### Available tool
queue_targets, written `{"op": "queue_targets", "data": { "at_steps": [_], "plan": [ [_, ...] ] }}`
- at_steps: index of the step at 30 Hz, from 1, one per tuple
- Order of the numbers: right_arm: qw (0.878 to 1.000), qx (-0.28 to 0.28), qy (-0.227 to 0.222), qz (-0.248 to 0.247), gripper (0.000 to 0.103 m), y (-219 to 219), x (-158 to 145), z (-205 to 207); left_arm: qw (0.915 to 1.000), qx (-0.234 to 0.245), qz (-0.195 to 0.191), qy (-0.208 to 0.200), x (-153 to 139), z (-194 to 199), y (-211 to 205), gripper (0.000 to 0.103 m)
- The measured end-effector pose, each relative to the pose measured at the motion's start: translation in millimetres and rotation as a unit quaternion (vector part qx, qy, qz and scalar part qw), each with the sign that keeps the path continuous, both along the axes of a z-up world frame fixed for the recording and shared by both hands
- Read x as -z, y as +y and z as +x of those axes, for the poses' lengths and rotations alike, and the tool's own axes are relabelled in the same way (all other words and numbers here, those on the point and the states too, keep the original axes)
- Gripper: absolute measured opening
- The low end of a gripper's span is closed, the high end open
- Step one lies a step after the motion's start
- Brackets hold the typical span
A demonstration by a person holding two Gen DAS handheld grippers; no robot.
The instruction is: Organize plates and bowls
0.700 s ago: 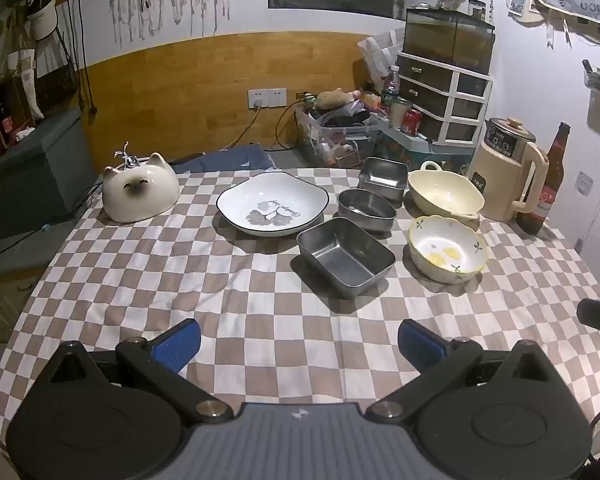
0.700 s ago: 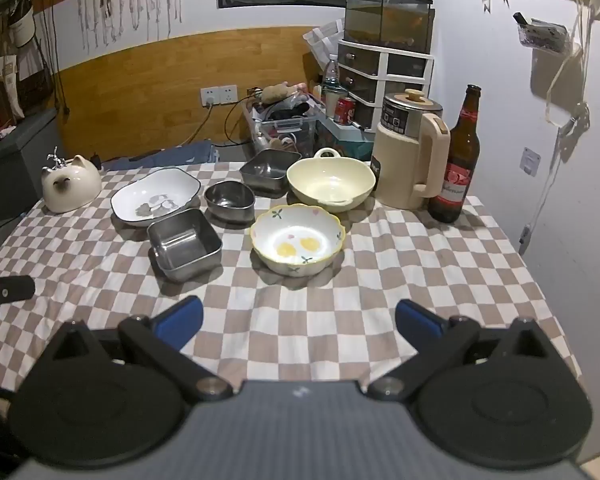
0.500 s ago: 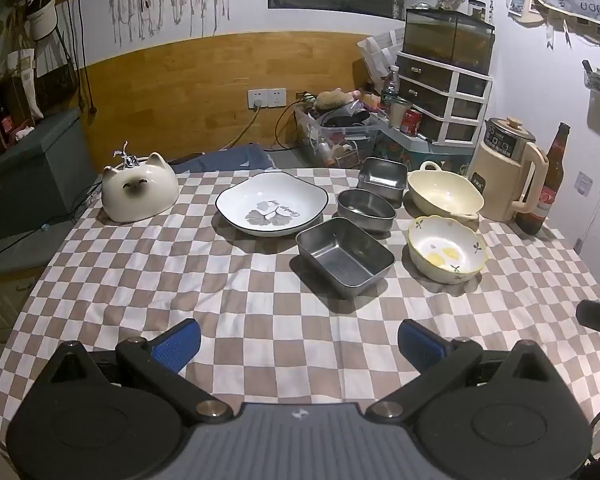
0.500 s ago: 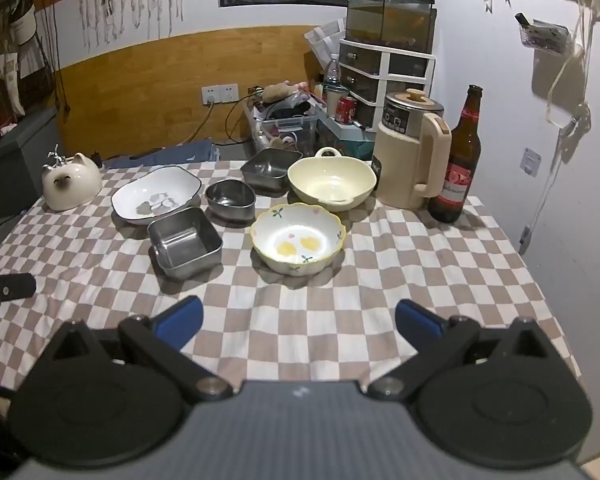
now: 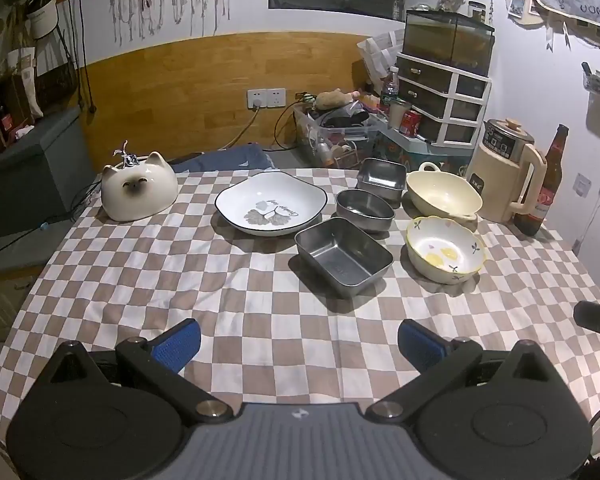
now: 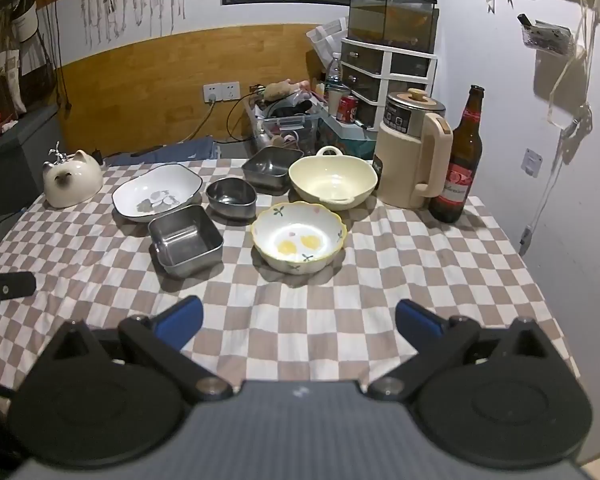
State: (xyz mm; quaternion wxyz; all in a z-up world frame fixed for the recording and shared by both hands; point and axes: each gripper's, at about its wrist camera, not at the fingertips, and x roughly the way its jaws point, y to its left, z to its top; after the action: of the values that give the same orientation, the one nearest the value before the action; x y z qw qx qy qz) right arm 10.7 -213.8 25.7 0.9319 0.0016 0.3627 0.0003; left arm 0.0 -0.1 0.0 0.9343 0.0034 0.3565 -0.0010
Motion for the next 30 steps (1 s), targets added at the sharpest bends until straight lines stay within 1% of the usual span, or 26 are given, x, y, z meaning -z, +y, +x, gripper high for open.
{"op": "queue_targets", "data": {
  "at_steps": [30],
  "plan": [
    [1.0,0.003,0.003,-0.001,0.103,0.3,0.4,0.5,1.0,0.0,-0.002,-0.002,0.0,0.0,-0.3,0.103]
  ]
}}
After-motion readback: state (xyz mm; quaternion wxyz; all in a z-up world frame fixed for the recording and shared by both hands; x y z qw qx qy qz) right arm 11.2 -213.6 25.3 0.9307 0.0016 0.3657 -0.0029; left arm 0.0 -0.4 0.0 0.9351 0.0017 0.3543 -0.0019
